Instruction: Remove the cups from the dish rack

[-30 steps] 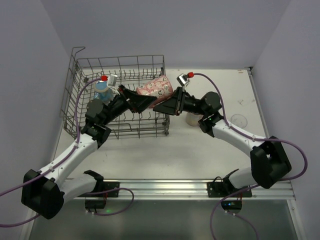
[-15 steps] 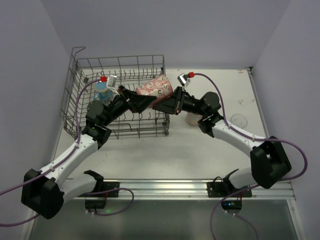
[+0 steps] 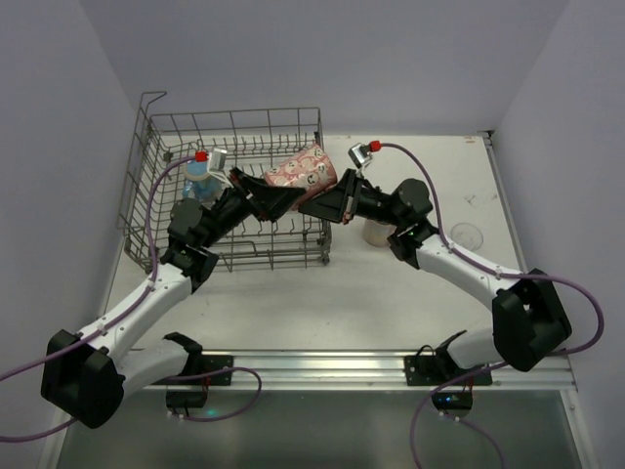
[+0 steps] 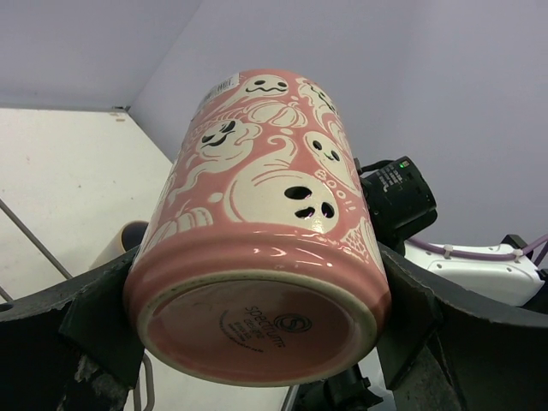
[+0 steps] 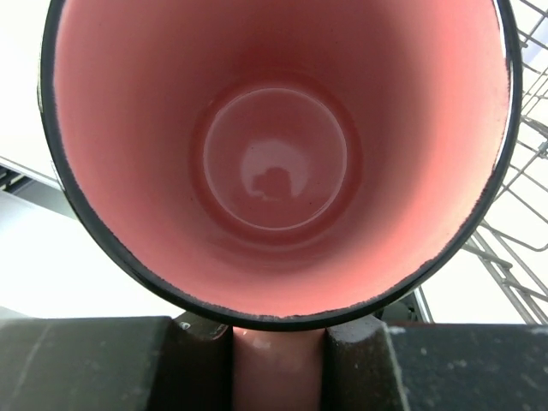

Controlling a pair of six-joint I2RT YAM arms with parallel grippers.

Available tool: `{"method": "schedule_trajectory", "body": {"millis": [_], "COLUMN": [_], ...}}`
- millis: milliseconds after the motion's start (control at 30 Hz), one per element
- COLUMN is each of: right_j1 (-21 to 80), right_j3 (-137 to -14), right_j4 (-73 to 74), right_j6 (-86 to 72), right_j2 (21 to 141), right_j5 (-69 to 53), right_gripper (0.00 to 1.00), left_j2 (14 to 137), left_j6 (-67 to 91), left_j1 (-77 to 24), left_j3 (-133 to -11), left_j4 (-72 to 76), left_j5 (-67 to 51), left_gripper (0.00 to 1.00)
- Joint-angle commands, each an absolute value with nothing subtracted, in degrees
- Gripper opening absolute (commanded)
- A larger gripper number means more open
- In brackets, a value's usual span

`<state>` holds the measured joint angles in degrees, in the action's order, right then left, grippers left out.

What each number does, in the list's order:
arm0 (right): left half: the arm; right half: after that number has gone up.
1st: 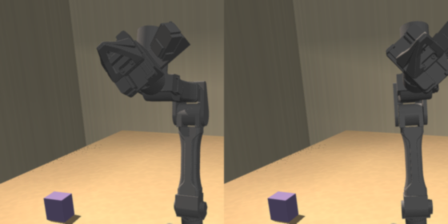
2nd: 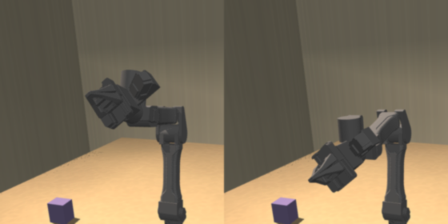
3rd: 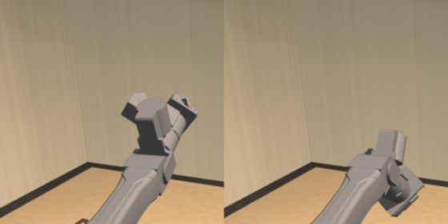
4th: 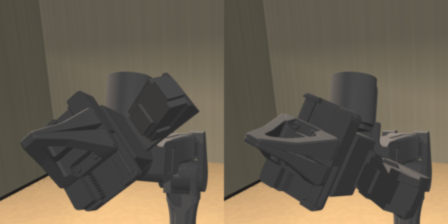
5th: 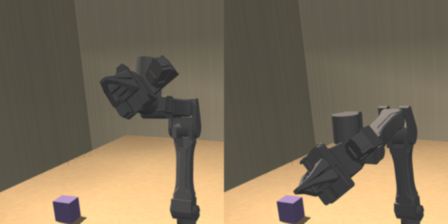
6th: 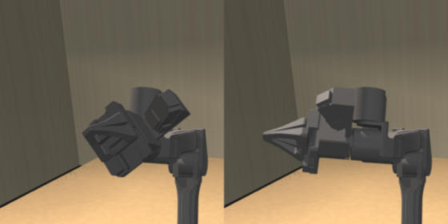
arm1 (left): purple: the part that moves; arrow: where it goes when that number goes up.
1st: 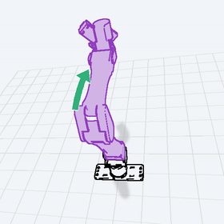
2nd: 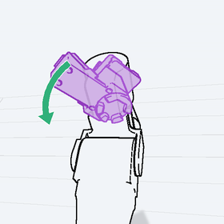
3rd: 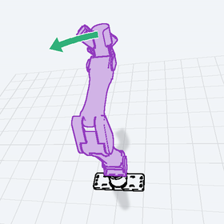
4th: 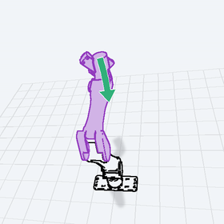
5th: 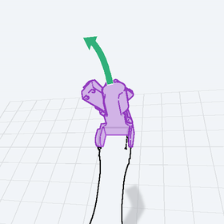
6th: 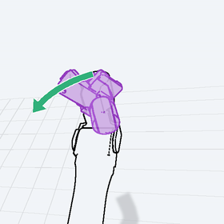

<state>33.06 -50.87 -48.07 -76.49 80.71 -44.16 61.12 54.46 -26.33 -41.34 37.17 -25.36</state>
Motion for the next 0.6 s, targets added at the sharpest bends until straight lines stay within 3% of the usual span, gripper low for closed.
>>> {"method": "schedule_trajectory", "body": {"millis": [0, 33, 133, 167, 200, 233, 267, 567], "right_j1": [33.66, 33.75, 33.75, 33.75, 33.75, 33.75, 33.75, 33.66], "right_j3": [-53.52, -53.7, -53.7, -53.79, -53.7, -53.27, -52.91, -52.12], "right_j4": [-49.92, -50.18, -49.13, -49.13, -49.3, -49.65, -50.01, -50.89], "right_j6": [-71.54, -71.63, -70.84, -70.75, -70.75, -70.75, -70.84, -70.93], "right_j2": [78.57, 78.66, 78.22, 78.22, 78.14, 77.96, 77.96, 77.7], "right_j5": [-41.65, -42.01, -42.01, -42.53, -42.8, -43.06, -43.07, -43.86], "right_gripper": [0.0, 0.0, 0.0, 0.0, 0.0, 0.0, 0.0, 0.0], "left_j2": [60.29, 60.64, 61.79, 61.87, 61.7, 60.92, 60.47, 57.04], "left_j6": [56.34, 55.99, 55.28, 55.54, 55.55, 55.2, 54.93, 49.22], "left_j1": [-27.77, -27.77, -27.77, -27.77, -27.69, -27.69, -27.69, -27.6], "left_j3": [-43.15, -44.2, -45.0, -44.65, -44.39, -44.12, -43.6, -46.49], "left_j4": [41.85, 40.97, 39.63, 40.16, 40.25, 40.17, 40.17, 37.27], "left_j5": [-26.28, -26.8, -27.59, -28.03, -27.78, -27.08, -26.72, -28.56], "left_gripper": [0.0, 0.0, 0.23, 0.47, 0.63, 0.89, 0.98, 1.0]}}
